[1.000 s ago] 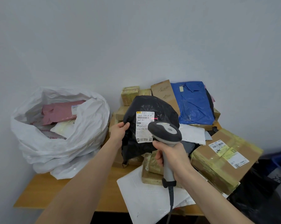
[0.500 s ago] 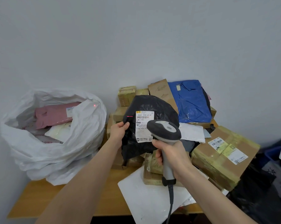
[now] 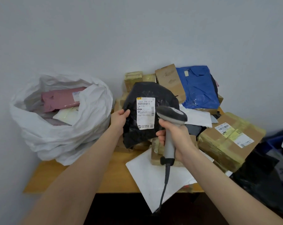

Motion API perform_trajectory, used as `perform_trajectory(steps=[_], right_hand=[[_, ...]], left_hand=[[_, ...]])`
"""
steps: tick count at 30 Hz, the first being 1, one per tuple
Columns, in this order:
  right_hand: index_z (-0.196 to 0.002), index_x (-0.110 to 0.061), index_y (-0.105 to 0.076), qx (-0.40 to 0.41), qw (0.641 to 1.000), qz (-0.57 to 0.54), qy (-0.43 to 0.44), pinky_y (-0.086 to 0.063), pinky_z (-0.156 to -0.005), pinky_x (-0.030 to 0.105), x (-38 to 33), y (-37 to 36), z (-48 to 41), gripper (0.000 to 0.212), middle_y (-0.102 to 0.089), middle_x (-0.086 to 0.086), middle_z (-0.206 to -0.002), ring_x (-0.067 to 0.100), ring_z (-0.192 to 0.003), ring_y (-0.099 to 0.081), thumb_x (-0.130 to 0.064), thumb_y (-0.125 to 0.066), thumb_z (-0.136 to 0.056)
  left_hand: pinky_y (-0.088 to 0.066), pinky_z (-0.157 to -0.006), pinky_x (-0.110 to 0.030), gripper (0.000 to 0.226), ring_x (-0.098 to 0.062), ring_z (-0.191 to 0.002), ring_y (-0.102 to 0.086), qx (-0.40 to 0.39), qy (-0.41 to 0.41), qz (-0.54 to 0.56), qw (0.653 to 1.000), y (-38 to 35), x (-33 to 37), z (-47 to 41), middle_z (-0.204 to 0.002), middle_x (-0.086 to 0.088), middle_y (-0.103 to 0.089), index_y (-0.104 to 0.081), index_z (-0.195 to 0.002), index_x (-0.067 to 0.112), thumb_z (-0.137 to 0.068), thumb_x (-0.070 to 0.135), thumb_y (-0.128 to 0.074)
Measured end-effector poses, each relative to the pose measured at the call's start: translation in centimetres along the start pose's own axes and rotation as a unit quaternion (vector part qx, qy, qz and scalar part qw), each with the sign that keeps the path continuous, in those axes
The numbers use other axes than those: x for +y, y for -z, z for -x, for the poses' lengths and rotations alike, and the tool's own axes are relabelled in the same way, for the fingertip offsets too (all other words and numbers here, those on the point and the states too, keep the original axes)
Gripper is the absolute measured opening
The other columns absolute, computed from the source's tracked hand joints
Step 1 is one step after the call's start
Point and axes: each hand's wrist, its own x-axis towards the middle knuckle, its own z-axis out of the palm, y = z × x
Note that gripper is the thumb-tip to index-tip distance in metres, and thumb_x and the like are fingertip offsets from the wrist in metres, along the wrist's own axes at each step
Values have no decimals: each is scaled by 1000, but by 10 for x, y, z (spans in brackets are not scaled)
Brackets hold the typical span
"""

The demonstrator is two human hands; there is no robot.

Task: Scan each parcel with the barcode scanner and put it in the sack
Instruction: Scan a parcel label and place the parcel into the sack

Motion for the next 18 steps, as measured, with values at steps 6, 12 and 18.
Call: perform_trajectory(steps=[6, 12, 18], right_hand=[[-83, -9, -63, -16, 998, -46, -46, -53, -49, 24, 19, -27, 10, 18, -65, 4, -53, 11, -44, -60, -24, -70, -88], [-82, -6, -64, -43, 997, -62, -33, -50, -49, 24, 20, -88, 7, 17, -62, 6, -55, 12, -44, -57, -21, -70, -88], [-85, -6, -63, -83, 994, -71, -14, -50, -49, 25, 14, -174, -25, 17, -63, 5, -50, 12, -43, -58, -21, -72, -86]], left_hand=[[-56, -74, -34, 14, -22, -84, -69, 54, -12, 25, 998, 47, -7, 36, -87, -3, -72, -69, -89, 17, -95, 11, -58], [-56, -75, -35, 13, -24, -84, -68, 92, -47, 42, 994, 102, 10, 45, -87, -6, -72, -69, -96, 8, -96, 9, -57], [-52, -88, -39, 12, -23, -90, -61, 178, -135, 37, 974, 185, 72, -9, -92, -9, -68, -69, -98, 5, -95, 9, -58]])
